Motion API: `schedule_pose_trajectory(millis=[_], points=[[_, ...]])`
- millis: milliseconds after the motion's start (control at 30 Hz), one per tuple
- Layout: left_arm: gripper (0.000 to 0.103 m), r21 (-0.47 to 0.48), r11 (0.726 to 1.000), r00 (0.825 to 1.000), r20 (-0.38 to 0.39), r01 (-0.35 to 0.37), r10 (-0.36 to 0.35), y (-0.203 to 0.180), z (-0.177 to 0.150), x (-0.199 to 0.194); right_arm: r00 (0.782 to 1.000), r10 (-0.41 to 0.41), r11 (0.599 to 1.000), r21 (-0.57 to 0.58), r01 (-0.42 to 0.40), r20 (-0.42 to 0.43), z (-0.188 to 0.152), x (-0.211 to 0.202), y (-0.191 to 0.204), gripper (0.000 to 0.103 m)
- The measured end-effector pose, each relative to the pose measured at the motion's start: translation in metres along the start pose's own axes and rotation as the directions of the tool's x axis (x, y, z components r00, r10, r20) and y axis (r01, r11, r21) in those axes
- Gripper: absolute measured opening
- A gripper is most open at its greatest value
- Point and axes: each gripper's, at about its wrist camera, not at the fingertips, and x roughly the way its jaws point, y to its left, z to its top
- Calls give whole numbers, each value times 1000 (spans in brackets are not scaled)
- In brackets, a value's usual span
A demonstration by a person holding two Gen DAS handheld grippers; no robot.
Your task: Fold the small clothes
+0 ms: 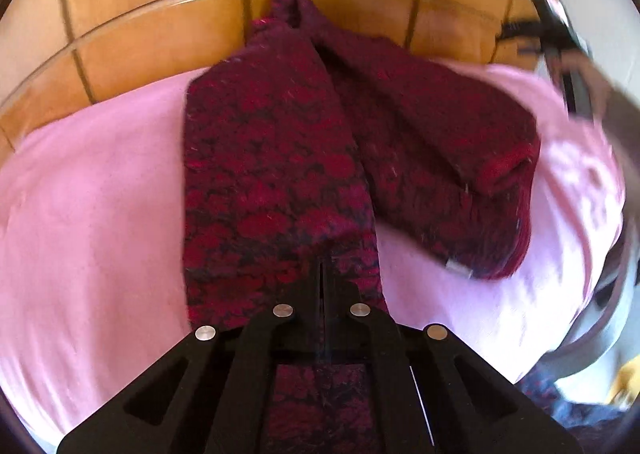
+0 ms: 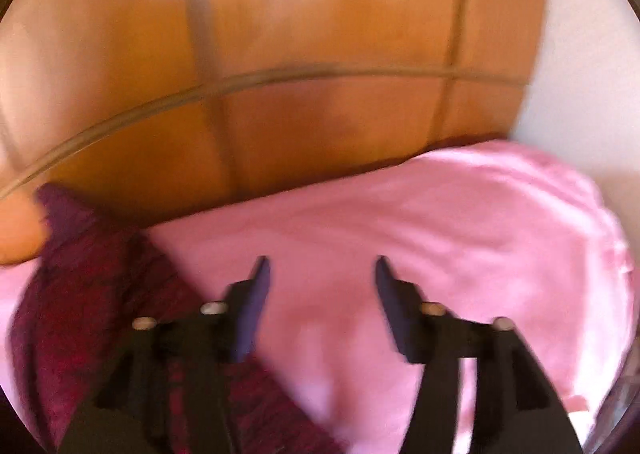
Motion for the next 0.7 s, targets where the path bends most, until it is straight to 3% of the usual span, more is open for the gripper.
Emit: schedule_pose_trajectory(millis=[67,133,200,300,333,367,400,433,500,567,633,700], points=[[0,-44,999,1000,22,2,-1,13,5,-9,992,123,992,-24,-123,-34,-13,-7,16,58],[0,-89,996,999,52,-12,17,27,10,-18,964,252,965,-47,-256,-82,-24,-12,32,61],[0,-136,990,995,86,-36,48,44,18,-28,905,393,912,-58,-407,-164,-41,-13,59,61],[0,-207,975,986,126,-81,109,74,33,-36,818,506,840,-59,-539,-274,-67,-7,103,60],[0,-228,968,981,136,-104,137,84,39,-36,791,525,819,-65,-570,-312,-76,-5,118,55],[0,-256,958,975,146,-128,169,100,46,-36,775,531,805,-82,-588,-343,-83,-2,131,39],[0,-273,951,970,150,-147,193,111,51,-35,779,516,803,-115,-584,-356,-90,-3,145,35],[0,-287,942,962,154,-176,226,122,58,-33,809,482,815,-165,-555,-335,-93,-7,154,29],[0,-304,926,948,151,-226,281,143,69,-27,838,455,820,-227,-526,-301,-94,-17,166,21],[0,-316,907,932,139,-280,336,163,81,-17,883,398,830,-312,-463,-250,-86,-28,168,12],[0,-337,878,911,115,-339,396,188,97,-1,926,328,838,-396,-376,-185,-77,-40,167,10],[0,-361,846,890,84,-392,448,212,107,13,960,254,850,-445,-281,-120,-66,-41,157,0]])
